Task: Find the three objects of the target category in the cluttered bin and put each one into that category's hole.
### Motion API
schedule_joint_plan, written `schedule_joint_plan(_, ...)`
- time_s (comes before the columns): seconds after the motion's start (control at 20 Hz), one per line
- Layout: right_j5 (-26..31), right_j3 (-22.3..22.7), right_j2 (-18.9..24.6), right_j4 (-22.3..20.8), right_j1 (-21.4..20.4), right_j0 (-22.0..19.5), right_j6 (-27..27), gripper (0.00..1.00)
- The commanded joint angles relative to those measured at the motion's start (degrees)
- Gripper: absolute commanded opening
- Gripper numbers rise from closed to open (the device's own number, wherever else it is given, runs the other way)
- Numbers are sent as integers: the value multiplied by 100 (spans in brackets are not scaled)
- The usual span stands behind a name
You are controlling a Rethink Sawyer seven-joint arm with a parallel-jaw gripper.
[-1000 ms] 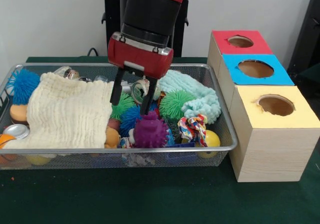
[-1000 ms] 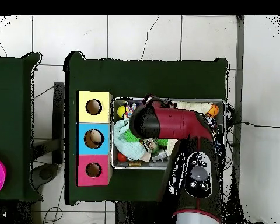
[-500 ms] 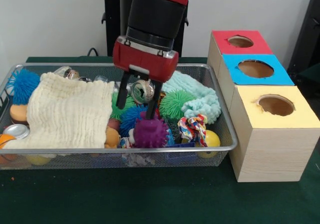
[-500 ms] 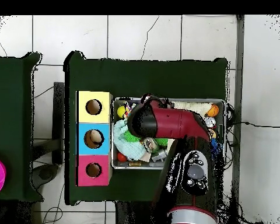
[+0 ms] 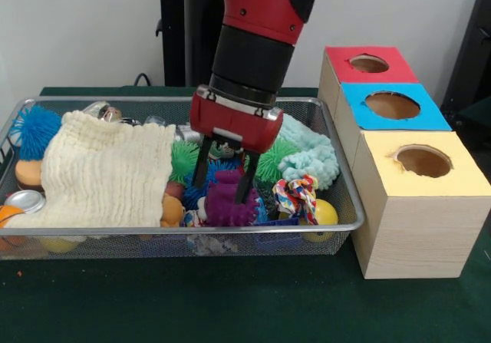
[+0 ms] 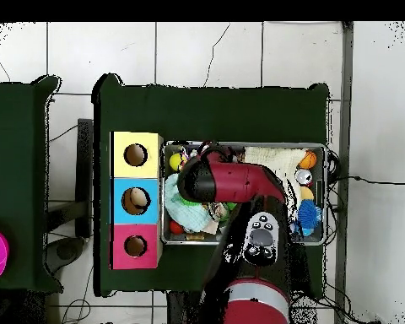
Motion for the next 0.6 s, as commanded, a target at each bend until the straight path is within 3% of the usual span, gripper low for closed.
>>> schedule_joint_plan(0.05, -407, -131, 23, 325, 610, -160, 1128, 100)
schedule_joint_plan(0.6, -589, -317, -31, 271, 768, -395, 826, 100)
